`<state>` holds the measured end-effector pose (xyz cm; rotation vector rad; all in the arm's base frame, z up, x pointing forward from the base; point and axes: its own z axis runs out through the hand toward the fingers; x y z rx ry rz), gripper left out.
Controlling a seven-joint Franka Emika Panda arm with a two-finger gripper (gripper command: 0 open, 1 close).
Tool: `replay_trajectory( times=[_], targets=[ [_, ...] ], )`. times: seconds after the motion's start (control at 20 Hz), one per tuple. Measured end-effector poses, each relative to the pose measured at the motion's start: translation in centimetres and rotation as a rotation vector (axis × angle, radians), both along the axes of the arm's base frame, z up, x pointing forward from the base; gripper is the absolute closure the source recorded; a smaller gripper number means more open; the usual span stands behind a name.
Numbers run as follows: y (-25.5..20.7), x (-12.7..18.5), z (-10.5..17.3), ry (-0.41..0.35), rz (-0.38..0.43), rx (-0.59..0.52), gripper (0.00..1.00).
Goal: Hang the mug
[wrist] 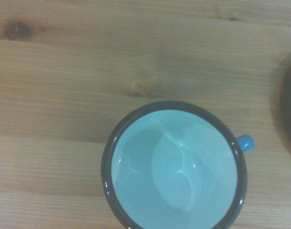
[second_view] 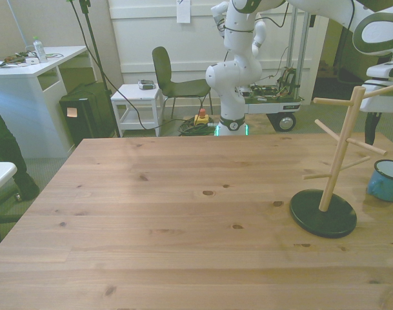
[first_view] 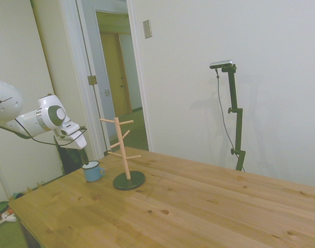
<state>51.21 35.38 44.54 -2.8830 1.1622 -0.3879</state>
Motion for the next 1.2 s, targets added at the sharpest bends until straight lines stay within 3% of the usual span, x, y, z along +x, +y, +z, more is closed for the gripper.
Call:
replay_trajectory(
  times=[1.1, 1.15, 1.2],
  targets=[
    [4.6, 3.5, -4.2, -0.009, 0.006, -0.022, 0.0],
    [4.8, 3.6, -4.3, -0.011, 0.005, -0.022, 1.0],
    [4.9, 3.8, -4.3, -0.013, 0.005, -0.023, 1.0]
  ],
)
